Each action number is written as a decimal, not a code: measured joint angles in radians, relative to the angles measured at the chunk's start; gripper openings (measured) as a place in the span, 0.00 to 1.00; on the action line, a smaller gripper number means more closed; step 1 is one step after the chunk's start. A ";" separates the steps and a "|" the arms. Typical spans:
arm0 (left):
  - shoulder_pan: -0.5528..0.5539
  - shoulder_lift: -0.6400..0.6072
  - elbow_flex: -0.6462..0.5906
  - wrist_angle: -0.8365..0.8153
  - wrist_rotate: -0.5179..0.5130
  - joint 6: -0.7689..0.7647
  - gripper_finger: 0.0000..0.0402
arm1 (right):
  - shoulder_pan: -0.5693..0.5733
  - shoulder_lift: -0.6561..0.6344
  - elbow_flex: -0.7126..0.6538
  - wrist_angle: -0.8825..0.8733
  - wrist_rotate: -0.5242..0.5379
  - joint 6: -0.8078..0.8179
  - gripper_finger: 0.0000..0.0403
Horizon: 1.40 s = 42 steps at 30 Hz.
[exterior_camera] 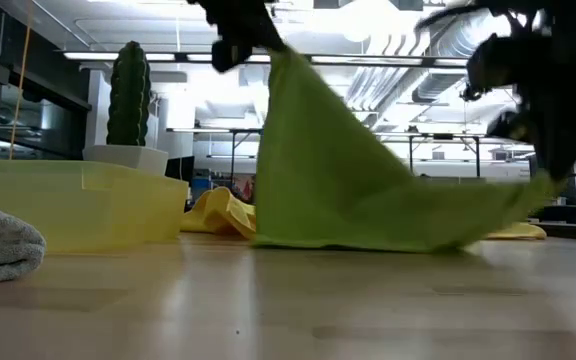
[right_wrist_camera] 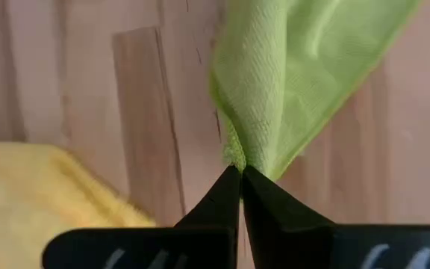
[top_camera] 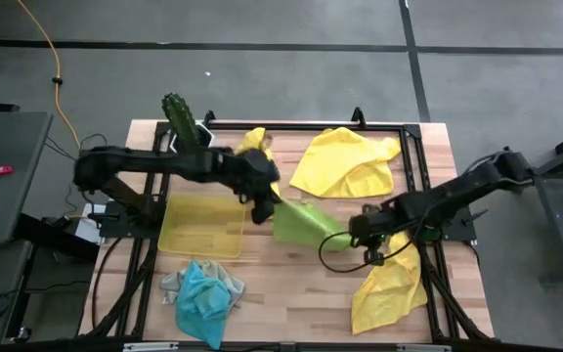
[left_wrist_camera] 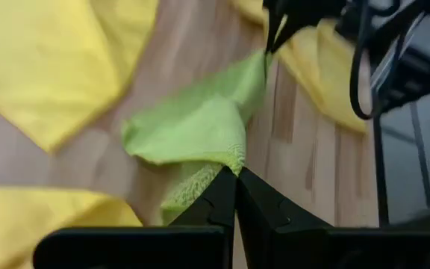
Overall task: Fold microfiber towels
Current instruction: Fold the green microfiber towel
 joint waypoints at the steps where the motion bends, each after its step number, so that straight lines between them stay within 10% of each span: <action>1: -0.017 0.025 0.000 0.003 -0.001 -0.018 0.00 | 0.011 0.017 -0.013 0.037 0.001 0.001 0.00; 12: -0.186 0.267 -0.001 0.001 0.000 -0.132 0.00 | 0.097 0.120 -0.027 0.227 -0.011 0.097 0.03; 23: -0.187 0.331 -0.001 0.014 -0.019 -0.042 0.00 | 0.071 0.075 0.129 0.101 0.095 0.228 0.39; 33: -0.164 0.326 -0.001 0.043 -0.006 0.027 0.00 | -0.186 0.072 0.086 0.221 0.217 0.028 0.44; 42: -0.186 0.324 -0.001 0.135 -0.004 -0.060 0.00 | -0.458 0.136 -0.015 0.490 0.027 -0.346 0.43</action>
